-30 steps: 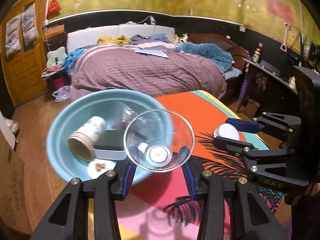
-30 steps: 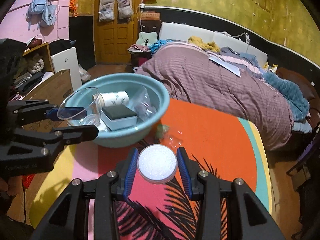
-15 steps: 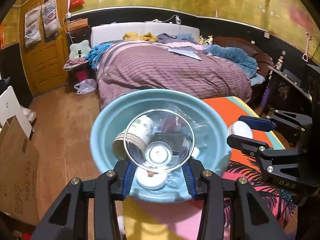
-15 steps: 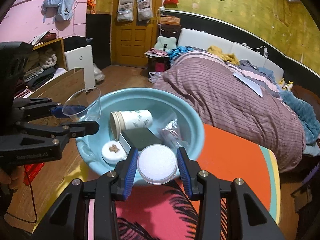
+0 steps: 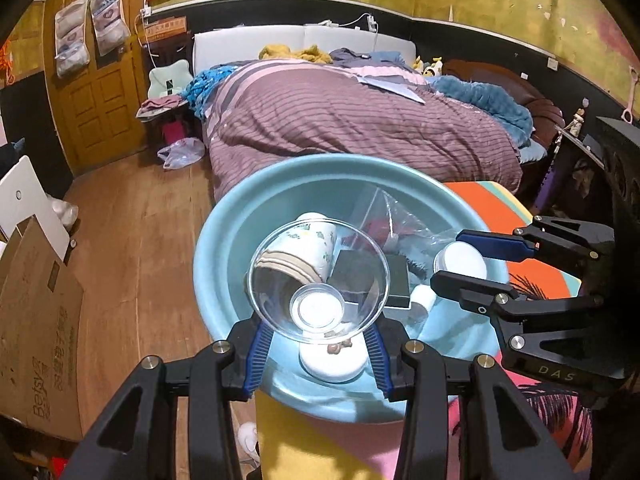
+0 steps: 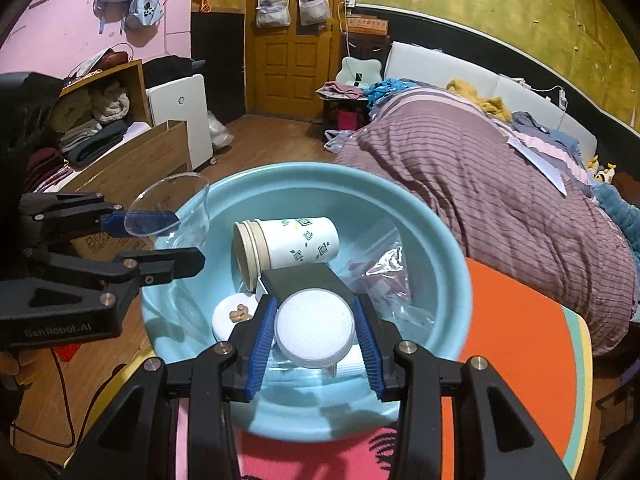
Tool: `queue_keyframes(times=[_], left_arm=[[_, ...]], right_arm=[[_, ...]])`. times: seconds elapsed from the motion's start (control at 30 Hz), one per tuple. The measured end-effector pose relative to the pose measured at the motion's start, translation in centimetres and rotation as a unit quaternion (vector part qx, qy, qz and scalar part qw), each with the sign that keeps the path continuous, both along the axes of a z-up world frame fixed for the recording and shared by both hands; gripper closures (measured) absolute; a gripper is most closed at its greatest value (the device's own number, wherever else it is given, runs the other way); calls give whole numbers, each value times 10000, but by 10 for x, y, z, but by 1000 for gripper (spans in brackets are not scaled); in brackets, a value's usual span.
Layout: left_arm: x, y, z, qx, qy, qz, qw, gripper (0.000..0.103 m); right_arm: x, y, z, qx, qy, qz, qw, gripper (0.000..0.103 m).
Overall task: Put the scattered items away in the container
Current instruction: 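Lift and carry the glass and white container over the light-blue basin with both tools, then lower into the basin and open the left tool while the right tool releases the container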
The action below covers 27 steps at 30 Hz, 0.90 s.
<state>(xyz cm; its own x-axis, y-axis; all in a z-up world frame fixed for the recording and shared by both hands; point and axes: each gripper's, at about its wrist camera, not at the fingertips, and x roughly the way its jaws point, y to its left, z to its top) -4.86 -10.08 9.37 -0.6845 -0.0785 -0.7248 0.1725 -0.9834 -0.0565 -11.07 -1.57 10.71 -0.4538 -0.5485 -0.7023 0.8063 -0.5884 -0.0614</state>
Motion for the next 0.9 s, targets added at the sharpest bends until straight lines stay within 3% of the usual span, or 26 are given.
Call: queue_keyframes(times=[0.47,0.9], left_arm=[[-19,-8,-24,124,-280,19,9995,56],[-27,-4,-28,68,-330,-3,9994,55]], right_arm=[[-21,-13,-32,119,-285,57,9995,60],[-29,-16,-44,123,-382,37,9992,60]])
